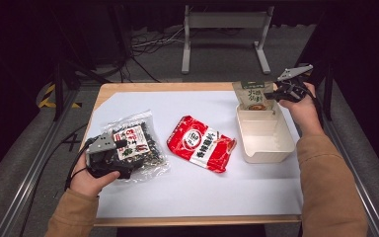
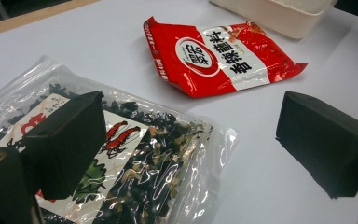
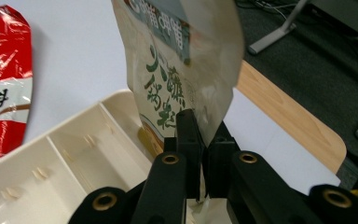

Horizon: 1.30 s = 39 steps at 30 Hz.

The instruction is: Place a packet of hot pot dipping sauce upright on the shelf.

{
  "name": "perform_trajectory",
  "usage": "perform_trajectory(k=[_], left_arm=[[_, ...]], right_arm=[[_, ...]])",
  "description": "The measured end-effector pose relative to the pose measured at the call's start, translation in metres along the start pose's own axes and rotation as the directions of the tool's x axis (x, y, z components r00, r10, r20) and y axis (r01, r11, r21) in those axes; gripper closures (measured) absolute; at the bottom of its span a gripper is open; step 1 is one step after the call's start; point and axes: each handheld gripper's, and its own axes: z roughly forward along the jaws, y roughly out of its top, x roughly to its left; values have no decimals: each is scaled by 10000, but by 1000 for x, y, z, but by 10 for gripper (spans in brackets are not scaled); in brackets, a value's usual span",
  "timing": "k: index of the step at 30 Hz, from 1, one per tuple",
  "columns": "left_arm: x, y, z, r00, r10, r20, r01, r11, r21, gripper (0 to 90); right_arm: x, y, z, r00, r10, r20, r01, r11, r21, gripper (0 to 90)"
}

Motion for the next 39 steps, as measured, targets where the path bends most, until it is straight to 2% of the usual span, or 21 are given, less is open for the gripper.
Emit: perform_trajectory(k=[4, 5, 6, 7, 12, 13, 21, 23, 26, 28, 30, 39], left_arm=[[-1, 0, 1, 10000, -51, 20, 51, 10000, -14, 89], [-1, 0, 1, 10000, -33, 11, 33, 10000, -22, 89], [-1, 0, 1, 10000, -52, 21, 52, 10000, -12, 89], [-1, 0, 1, 10000, -58, 25, 58, 10000, -10, 89], [0, 1, 1, 10000, 28, -4, -28, 10000, -18, 89], [0, 1, 2, 10000, -58, 45, 58, 10000, -10, 89], [-1, 6, 7, 9999, 44, 126, -45, 10000, 15, 89], [-2, 8, 9, 9999, 12, 146, -13, 10000, 18, 89], [-3, 11, 13, 9998, 80, 169, -81, 10000, 38, 89], [-3, 14, 16, 9996, 180, 214, -181, 9998, 48, 92], [-4, 16, 19, 9996, 96, 268, -99, 9999, 141, 95], [-3, 22, 25, 9993, 185, 329, -194, 9994, 270, 105]], right_arm=[[-1, -7, 4, 9993, 316, 204, -317, 9995, 76, 865], [-1, -8, 5, 9991, 361, 234, -366, 9991, 223, 863], [0, -9, 8, 9992, 279, 282, -299, 9969, 734, 859], [1, -11, 11, 9991, 192, 381, -227, 9952, 947, 858], [2, -10, 10, 9982, 342, 500, -388, 9949, 936, 818], [3, -10, 10, 9978, 383, 539, -433, 9946, 941, 802], [5, -8, -4, 9937, 751, 835, -782, 9963, 354, 597], [6, -7, -12, 9909, 787, 1089, -808, 9966, 151, 555], [10, -6, -22, 9846, 945, 1470, -973, 9952, 120, 529], [14, -5, -28, 9833, 981, 1534, -991, 9951, -9, 520], [18, -5, -35, 9822, 920, 1640, -927, 9957, -34, 518], [36, -7, -64, 9823, 1125, 1497, -1047, 9928, -590, 499]])
